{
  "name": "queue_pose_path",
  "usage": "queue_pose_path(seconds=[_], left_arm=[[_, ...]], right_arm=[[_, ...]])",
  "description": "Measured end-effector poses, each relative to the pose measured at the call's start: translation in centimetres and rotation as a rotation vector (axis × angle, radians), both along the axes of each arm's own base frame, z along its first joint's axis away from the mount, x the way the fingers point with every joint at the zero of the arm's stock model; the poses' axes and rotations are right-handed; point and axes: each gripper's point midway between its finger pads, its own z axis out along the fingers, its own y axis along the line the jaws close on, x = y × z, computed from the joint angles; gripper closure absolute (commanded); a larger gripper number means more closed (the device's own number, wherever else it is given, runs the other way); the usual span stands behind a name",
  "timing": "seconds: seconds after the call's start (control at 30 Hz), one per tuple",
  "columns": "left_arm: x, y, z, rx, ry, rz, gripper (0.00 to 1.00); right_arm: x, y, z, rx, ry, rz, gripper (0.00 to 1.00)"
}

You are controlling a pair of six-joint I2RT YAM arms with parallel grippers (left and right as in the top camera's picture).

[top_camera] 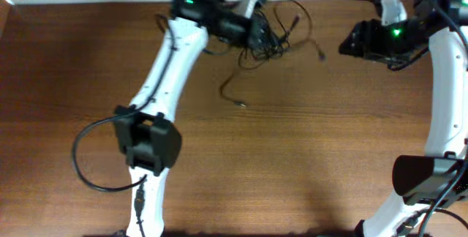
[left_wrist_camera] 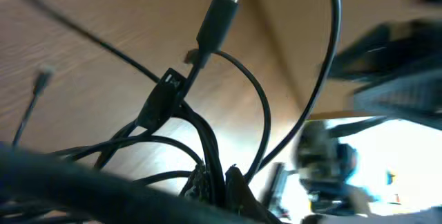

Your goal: Untangle cables

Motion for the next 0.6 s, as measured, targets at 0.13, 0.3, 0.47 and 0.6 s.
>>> queue_pose_path(seconds=[0.13,0.3,0.47,0.6], left_arm=[[-1.6,1.2,4.4,-0.262,0.133,-0.096,1.0],[-1.6,1.4,5.4,-0.31,0.247,-0.078,1.0],[-1.9,1.8,6.5,-0.362,0.292,-0.102,1.0],[-2.1,2.2,7.3,-0.403,0.303,-0.128,1.0]], right_arm=[[1.3,7.2,-0.7,0.096,-0.041,0.182,0.35],[1.9,12.8,0.6,0.175,-0.096,0.231,0.36],[4.2,14.2,1.9,0.249,-0.137,0.142,0.45],[5.1,15.5,-0.1,0.255,-0.083,0.114,0.96]])
